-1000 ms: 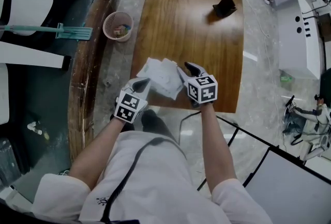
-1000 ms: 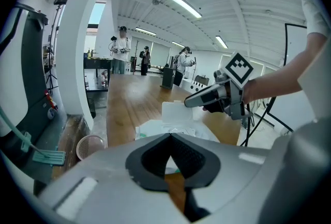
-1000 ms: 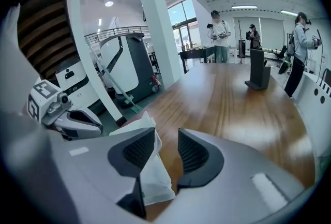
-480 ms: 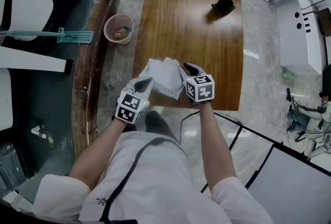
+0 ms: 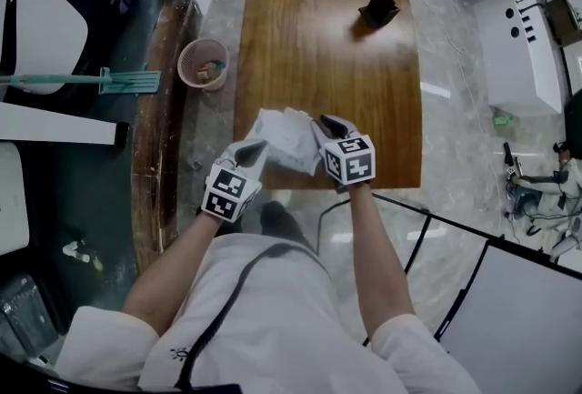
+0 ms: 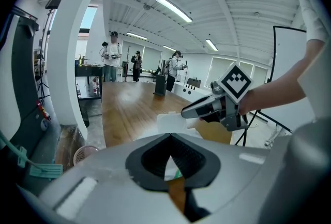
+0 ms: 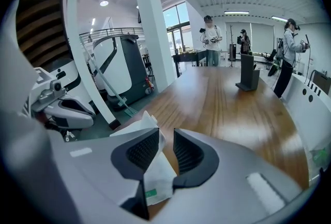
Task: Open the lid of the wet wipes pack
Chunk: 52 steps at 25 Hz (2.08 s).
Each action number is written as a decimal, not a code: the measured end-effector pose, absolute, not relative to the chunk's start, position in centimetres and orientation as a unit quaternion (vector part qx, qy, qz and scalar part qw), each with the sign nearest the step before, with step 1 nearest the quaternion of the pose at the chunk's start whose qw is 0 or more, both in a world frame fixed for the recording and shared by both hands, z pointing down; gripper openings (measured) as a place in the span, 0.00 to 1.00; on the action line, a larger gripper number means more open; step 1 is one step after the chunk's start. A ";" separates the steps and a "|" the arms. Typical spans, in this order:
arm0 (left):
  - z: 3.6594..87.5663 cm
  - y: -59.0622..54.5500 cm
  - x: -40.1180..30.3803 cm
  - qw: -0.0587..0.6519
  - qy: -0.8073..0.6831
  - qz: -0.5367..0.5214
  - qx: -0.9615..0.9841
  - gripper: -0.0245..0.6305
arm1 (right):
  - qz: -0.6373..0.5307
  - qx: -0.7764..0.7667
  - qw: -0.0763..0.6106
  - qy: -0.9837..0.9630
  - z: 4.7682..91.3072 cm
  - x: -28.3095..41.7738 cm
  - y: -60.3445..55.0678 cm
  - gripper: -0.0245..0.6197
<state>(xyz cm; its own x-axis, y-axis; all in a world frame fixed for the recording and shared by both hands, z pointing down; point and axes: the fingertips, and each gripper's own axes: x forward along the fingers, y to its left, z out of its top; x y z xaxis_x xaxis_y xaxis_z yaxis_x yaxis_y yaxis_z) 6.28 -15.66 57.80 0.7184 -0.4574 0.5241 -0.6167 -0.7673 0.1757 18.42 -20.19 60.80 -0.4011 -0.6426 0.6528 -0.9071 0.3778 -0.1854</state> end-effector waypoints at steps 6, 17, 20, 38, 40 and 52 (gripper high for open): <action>56.8 -15.7 6.2 0.160 -0.277 0.231 0.919 0.04 | 0.262 0.511 0.219 -0.789 58.9 18.1 -19.3 0.19; 53.0 -14.7 6.7 0.138 -0.228 0.199 0.943 0.04 | 0.231 0.562 0.144 -0.781 53.5 16.9 -15.5 0.07; 51.4 -14.5 6.7 0.127 -0.215 0.186 0.950 0.04 | 0.222 0.574 0.117 -0.779 51.6 16.3 -14.3 0.06; 45.5 -12.6 4.6 0.101 -0.171 0.134 0.971 0.04 | 0.167 0.628 0.045 -0.759 45.2 11.5 -6.7 0.05; 45.5 -12.4 4.4 0.100 -0.167 0.134 0.972 0.04 | 0.168 0.634 0.042 -0.754 45.2 11.5 -6.3 0.05; 45.6 -12.8 4.0 0.102 -0.165 0.134 0.972 0.04 | 0.174 0.637 0.053 -0.749 45.5 11.4 -6.7 0.05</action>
<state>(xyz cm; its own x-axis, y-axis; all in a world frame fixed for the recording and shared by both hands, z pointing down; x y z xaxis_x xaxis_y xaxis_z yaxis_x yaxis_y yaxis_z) 4.01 -12.81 45.63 0.9100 -0.2925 0.2939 -0.3472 -0.9250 0.1544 11.38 -6.66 45.52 -0.1829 -0.9357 0.3017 -0.9728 0.1279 -0.1932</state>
